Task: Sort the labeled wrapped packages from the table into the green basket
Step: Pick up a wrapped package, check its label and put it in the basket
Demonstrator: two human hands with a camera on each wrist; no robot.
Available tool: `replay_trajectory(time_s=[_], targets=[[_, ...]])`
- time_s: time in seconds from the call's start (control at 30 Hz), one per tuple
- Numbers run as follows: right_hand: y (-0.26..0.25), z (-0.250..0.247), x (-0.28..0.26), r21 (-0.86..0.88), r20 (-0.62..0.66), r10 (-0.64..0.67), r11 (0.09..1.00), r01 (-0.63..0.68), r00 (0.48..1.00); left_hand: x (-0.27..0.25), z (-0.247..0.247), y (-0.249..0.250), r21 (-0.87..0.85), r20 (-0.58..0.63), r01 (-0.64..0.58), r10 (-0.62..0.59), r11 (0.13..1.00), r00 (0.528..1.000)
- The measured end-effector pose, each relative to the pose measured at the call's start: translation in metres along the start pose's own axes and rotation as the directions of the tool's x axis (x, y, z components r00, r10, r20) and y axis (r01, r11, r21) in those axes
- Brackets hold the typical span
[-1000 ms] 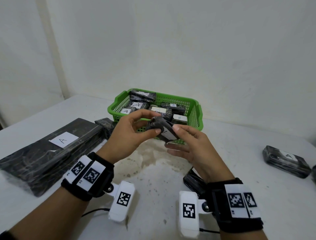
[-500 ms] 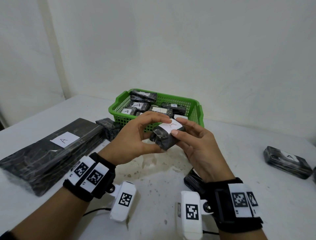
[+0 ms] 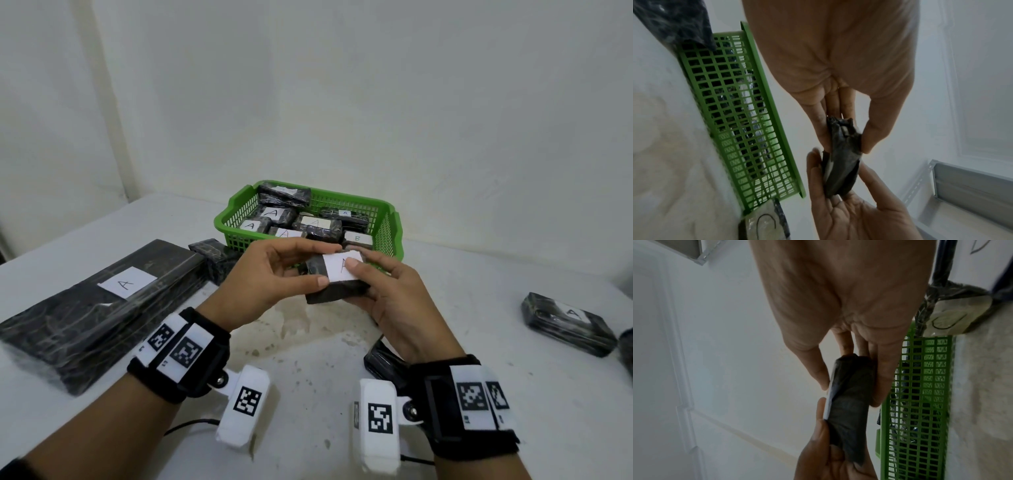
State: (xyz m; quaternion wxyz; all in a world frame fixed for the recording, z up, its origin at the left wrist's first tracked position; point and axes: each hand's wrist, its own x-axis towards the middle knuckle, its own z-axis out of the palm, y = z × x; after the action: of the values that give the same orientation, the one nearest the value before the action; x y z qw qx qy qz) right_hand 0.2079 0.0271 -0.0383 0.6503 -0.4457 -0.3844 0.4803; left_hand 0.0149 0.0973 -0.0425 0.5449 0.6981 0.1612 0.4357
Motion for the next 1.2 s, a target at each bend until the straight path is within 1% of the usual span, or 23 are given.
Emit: replay_trajectory(time_s=[0.1,0.2,0.33,0.4,0.43,0.53,0.57,0.63,0.7,0.77,0.83,0.87,0.93,1.0,1.07,1.13,1.2], targets=[[-0.005,-0.006,-0.001,-0.078,-0.029,0.024,0.997,-0.026,0.999,0.005,0.003,0.0,0.015,-0.074,0.029,-0.028,0.999,0.997],[-0.011,-0.013,0.001,-0.086,-0.071,0.038,0.995,-0.044,0.997,0.015,-0.001,0.003,0.049,-0.148,0.104,-0.096,0.993,0.984],[-0.02,-0.014,0.009,-0.113,-0.084,0.043,0.992,-0.052,0.996,0.03,-0.007,0.006,0.149,-0.108,0.127,-0.112,0.981,0.988],[-0.027,-0.012,0.016,-0.153,-0.095,0.018,0.988,-0.033,0.995,0.04,-0.012,0.006,0.215,-0.089,0.101,-0.084,0.971,0.993],[-0.032,-0.011,0.02,-0.168,-0.102,0.008,0.986,-0.025,0.995,0.046,-0.014,0.005,0.276,-0.092,0.076,-0.053,0.958,0.994],[-0.042,-0.01,0.037,-0.231,-0.143,-0.039,0.973,0.005,0.989,0.061,-0.021,-0.001,0.498,-0.121,0.03,0.035,0.867,0.992],[-0.043,-0.01,0.044,-0.254,-0.163,-0.057,0.967,0.014,0.985,0.066,-0.024,-0.004,0.572,-0.129,0.028,0.057,0.82,0.99],[-0.042,-0.011,0.062,-0.311,-0.204,-0.085,0.95,0.018,0.975,0.074,-0.031,-0.012,0.716,-0.111,0.02,0.084,0.698,0.99],[-0.035,-0.012,0.08,-0.398,-0.248,-0.1,0.918,-0.007,0.964,0.078,-0.039,-0.02,0.804,-0.084,0.029,0.065,0.594,0.994],[-0.027,-0.012,0.098,-0.544,-0.243,-0.131,0.839,-0.023,0.961,0.08,-0.047,-0.027,0.84,-0.085,0.059,0.024,0.539,0.996],[-0.024,-0.009,0.11,-0.705,-0.199,-0.139,0.708,-0.043,0.97,0.08,-0.052,-0.033,0.846,-0.093,0.085,-0.012,0.526,0.996],[-0.024,-0.007,0.117,-0.772,-0.169,-0.118,0.633,-0.057,0.979,0.08,-0.054,-0.035,0.849,-0.087,0.087,-0.024,0.522,0.996],[-0.025,-0.001,0.129,-0.865,-0.121,-0.029,0.494,-0.091,0.992,0.079,-0.058,-0.038,0.863,-0.058,0.067,-0.034,0.5,0.998],[-0.023,0.006,0.141,-0.923,-0.138,0.067,0.352,-0.152,0.988,0.08,-0.061,-0.039,0.882,-0.021,0.04,-0.046,0.47,0.999],[-0.019,0.011,0.15,-0.947,-0.194,0.13,0.235,-0.22,0.972,0.082,-0.063,-0.038,0.902,-0.006,0.034,-0.065,0.431,0.998],[-0.016,0.015,0.156,-0.952,-0.237,0.147,0.162,-0.26,0.96,0.085,-0.065,-0.037,0.914,-0.005,0.041,-0.089,0.403,0.996],[-0.016,0.015,0.158,-0.955,-0.247,0.168,0.126,-0.269,0.954,0.087,-0.067,-0.036,0.916,-0.006,0.056,-0.126,0.396,0.992]])
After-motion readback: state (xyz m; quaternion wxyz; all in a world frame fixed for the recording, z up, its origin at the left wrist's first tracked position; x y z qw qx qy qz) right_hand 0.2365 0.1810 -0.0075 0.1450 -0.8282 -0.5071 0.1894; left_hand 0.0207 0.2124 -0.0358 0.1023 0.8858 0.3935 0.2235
